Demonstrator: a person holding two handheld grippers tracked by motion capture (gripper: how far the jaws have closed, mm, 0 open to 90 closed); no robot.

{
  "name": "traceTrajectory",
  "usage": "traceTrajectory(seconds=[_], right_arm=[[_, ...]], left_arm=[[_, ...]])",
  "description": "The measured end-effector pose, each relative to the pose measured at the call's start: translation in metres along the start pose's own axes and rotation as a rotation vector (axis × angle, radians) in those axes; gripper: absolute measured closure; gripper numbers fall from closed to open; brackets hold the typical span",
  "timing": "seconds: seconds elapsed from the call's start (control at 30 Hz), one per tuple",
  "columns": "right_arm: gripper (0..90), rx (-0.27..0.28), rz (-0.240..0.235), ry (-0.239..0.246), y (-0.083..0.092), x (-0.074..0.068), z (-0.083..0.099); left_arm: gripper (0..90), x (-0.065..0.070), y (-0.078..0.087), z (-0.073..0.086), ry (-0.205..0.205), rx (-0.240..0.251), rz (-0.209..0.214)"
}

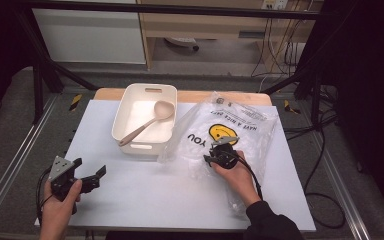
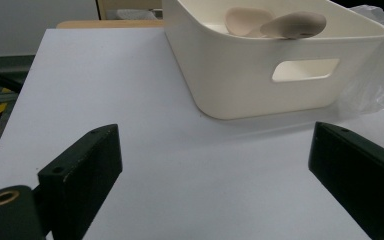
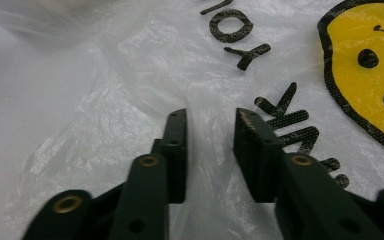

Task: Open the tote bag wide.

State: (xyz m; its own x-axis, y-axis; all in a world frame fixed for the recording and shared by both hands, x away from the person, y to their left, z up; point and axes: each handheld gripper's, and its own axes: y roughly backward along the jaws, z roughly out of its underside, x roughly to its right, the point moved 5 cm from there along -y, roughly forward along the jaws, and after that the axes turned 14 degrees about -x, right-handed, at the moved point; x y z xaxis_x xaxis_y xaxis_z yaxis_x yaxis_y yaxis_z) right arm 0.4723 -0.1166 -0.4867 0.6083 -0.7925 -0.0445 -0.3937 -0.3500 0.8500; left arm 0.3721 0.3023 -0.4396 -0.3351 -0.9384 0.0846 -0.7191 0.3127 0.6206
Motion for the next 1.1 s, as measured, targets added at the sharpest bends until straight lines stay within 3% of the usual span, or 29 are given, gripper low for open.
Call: traceTrajectory(seconds=[0.17, 0.3, 0.57, 0.7, 0.83, 0.9, 1.1], right_arm=[[90.0, 0.016, -0.029, -0.029, -0.001, 0.006, 0.0], [90.0, 0.028, -0.043, -0.033, 0.004, 0.002, -0.001], [90.0, 0.037, -0.108, -0.047, 0.022, -0.02, 0.003], [90.0, 0.035, -0.126, -0.054, 0.025, -0.024, 0.005], [90.0, 0.044, -0.142, -0.07, 0.029, -0.026, 0.006], [90.0, 0.049, -0.147, -0.073, 0.03, -0.028, 0.006], [90.0, 0.037, -0.152, -0.075, 0.031, -0.035, 0.009]], left_arm=[[6.9, 0.001, 0.001, -0.001, -0.003, 0.002, 0.002], [6.9, 0.003, 0.002, -0.001, -0.009, 0.004, 0.009], [10.5, 0.02, 0.013, -0.011, -0.01, 0.025, 0.08], [11.9, 0.046, 0.018, -0.021, -0.029, 0.049, 0.146], [19.1, 0.086, 0.019, -0.028, -0.089, 0.048, 0.211], [24.7, 0.106, 0.018, -0.028, -0.136, 0.026, 0.223], [46.3, 0.166, -0.004, -0.019, -0.232, -0.063, 0.327]])
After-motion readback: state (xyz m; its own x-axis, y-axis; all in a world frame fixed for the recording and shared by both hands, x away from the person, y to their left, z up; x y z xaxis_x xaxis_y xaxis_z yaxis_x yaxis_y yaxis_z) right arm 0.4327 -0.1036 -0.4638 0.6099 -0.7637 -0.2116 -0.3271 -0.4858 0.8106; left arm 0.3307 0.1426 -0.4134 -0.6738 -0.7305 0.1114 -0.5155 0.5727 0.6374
